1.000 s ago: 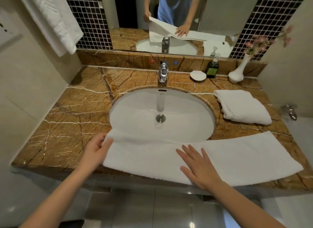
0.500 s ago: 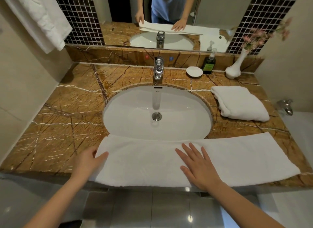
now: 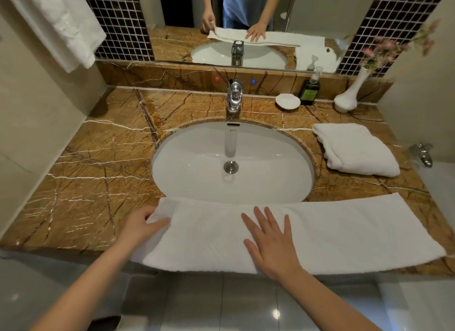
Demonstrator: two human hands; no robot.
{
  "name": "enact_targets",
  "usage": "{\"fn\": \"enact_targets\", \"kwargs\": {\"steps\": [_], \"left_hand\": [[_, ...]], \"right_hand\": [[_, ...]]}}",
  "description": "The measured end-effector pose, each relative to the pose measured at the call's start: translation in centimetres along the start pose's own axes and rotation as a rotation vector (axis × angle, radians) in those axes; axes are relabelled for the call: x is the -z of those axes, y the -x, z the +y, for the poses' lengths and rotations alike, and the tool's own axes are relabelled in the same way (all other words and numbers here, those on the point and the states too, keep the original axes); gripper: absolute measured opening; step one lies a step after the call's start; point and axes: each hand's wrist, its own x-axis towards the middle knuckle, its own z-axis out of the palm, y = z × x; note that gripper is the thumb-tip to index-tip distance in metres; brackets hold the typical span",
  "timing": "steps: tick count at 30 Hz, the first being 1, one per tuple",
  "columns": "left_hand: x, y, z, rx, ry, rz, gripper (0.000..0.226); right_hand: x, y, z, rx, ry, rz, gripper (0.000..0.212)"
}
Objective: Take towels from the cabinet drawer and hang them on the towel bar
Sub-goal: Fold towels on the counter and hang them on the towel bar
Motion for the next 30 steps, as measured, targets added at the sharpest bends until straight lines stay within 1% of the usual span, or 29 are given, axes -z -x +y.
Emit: {"fn": "enact_targets", "kwargs": {"steps": [3, 6, 8, 10, 13, 16, 18, 19, 20, 22, 23, 24, 25, 27, 28, 30], "left_hand": [[0.2, 0.1, 0.0, -0.011, 0.085, 0.016, 0.020], [0.2, -0.2, -0.5, 0.002, 0.152, -0.008, 0.027], [0.3, -0.5, -0.9, 0.017, 0.194, -0.032, 0.026], [0.4, -0.7, -1.2, -0.014, 0.171, -0.006, 0.019], [0.6, -1.1, -1.8, -0.084, 0.001, 0.132, 0.012], [0.5, -0.9, -2.2, -0.102, -0.303, 0.251, 0.014], [0.1, -0.7, -1.9, -0.083, -0.488, 0.312, 0.013], [-0.1, -0.6, -1.6, -0.066, -0.556, 0.349, 0.013], [-0.3, -0.6, -1.1, -0.056, -0.609, 0.388, 0.017], [-0.9, -0.5, 0.1, -0.119, -0.650, 0.420, 0.034], [-1.4, -0.6, 0.8, -0.199, -0.631, 0.398, 0.039], [-1.9, -0.7, 1.6, -0.292, -0.605, 0.350, 0.040], [-2.5, -1.1, 2.3, -0.381, -0.588, 0.283, 0.037], [-3.6, -2.0, 3.8, -0.498, -0.570, 0.109, 0.027], [-4.2, -2.7, 4.4, -0.524, -0.569, 0.008, 0.025], [-5.3, -3.9, 5.2, -0.532, -0.588, -0.165, 0.026]], "right_hand": [[0.0, -0.2, -1.0, 0.020, -0.020, 0.011, 0.060], [0.0, -0.3, -2.8, 0.071, -0.085, 0.026, 0.060], [-0.1, -0.2, -4.0, 0.090, -0.095, 0.037, 0.058], [-0.2, -0.2, -5.0, 0.086, -0.058, 0.051, 0.056], [-0.4, -0.5, -5.7, 0.078, -0.018, 0.044, 0.056], [-0.2, -0.9, -6.0, 0.114, -0.051, -0.039, 0.060], [0.2, -1.2, -5.7, 0.140, -0.132, -0.031, 0.059], [0.6, -1.4, -5.2, 0.135, -0.184, 0.002, 0.057], [1.1, -1.6, -4.3, 0.116, -0.230, 0.053, 0.054], [2.5, -2.3, -1.7, 0.035, -0.287, 0.227, 0.046], [3.3, -2.8, -0.1, -0.025, -0.299, 0.302, 0.040], [4.1, -3.2, 1.7, -0.077, -0.302, 0.324, 0.035], [4.8, -3.6, 3.5, -0.111, -0.290, 0.292, 0.031], [5.7, -4.4, 6.3, -0.132, -0.249, 0.121, 0.024], [6.0, -4.7, 7.2, -0.127, -0.251, 0.051, 0.020], [6.4, -5.2, 8.4, -0.125, -0.319, 0.007, 0.011]]}}
